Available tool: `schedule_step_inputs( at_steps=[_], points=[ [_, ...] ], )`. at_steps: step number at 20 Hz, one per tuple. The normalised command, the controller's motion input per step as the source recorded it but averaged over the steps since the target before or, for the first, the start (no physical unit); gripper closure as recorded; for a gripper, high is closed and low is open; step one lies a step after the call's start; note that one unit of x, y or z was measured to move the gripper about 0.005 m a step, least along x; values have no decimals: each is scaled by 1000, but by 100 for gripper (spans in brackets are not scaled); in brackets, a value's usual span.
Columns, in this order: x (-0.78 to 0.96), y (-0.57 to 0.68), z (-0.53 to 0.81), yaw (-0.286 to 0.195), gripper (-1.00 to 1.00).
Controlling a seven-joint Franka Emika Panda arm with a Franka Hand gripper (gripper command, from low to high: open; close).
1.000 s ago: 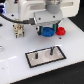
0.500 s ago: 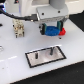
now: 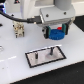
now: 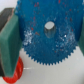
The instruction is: Insert the blue gear onto the right peg, followed by the red gear
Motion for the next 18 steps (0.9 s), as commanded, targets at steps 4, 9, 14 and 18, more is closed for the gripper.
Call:
schedule_step_inputs(
  at_steps=[4, 9, 14, 18],
  points=[
    [645, -107, 114, 0, 100],
    [537, -108, 40, 0, 100],
    [422, -187, -1, 0, 100],
    [274, -192, 10, 0, 100]
  ],
)
